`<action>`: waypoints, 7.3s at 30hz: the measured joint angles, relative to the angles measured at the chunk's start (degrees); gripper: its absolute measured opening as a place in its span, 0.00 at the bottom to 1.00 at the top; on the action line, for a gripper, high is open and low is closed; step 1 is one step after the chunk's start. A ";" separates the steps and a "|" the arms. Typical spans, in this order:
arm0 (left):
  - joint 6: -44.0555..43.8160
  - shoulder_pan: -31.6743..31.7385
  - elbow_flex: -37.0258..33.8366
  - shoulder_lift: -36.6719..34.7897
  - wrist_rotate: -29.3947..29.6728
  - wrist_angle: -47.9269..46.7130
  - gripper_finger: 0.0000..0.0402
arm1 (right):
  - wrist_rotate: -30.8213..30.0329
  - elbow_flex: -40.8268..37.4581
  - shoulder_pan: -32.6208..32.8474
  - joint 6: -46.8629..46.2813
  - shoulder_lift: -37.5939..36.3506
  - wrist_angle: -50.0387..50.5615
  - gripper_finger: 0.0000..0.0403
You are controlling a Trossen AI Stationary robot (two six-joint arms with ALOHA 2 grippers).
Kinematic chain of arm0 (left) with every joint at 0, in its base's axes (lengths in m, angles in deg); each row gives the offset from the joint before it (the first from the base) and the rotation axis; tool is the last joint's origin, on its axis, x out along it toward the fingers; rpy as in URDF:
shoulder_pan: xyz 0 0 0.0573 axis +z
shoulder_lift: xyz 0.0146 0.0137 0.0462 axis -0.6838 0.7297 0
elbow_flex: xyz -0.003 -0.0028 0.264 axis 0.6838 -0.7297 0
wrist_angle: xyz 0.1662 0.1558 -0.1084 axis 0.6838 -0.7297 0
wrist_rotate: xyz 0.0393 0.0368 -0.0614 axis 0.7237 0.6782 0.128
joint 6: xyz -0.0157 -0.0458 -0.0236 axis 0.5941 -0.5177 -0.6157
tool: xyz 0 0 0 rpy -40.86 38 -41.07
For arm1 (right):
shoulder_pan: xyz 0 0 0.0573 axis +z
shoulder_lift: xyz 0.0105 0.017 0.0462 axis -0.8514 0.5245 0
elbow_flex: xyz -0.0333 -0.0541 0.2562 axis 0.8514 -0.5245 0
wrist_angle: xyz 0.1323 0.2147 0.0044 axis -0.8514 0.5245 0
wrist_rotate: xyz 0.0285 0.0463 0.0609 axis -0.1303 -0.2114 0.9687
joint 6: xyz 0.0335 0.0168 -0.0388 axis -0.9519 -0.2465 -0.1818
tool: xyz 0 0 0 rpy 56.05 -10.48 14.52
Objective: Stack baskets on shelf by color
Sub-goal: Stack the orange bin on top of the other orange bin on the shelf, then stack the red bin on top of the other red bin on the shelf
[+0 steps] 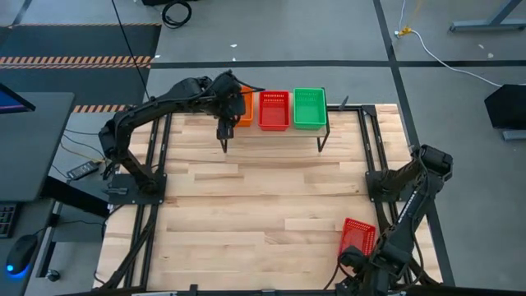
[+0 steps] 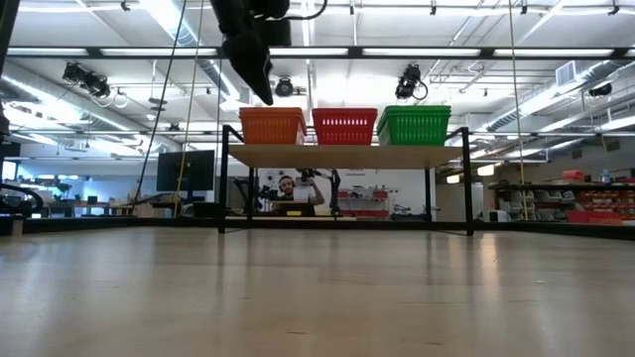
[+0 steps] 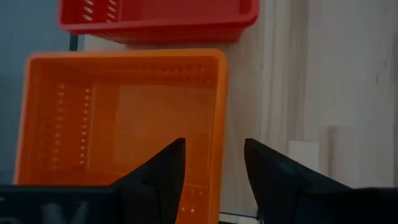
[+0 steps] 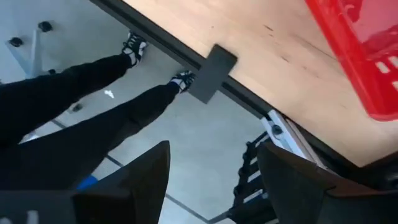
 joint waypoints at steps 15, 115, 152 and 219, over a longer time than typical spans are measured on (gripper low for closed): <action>-1.51 -0.34 -0.72 0.07 -1.54 -0.28 0.43 | -2.06 0.00 0.76 2.57 0.00 9.83 0.61; -12.08 -15.44 24.80 0.17 0.49 -5.57 0.43 | -4.96 0.00 0.39 19.56 9.29 12.66 0.61; -36.30 -34.46 35.98 0.22 13.30 1.62 0.43 | -31.77 17.87 -36.32 92.76 -9.68 33.28 0.01; -43.60 -37.78 35.96 0.24 24.79 10.56 0.43 | -8.37 29.86 -79.96 140.39 0.63 15.97 0.23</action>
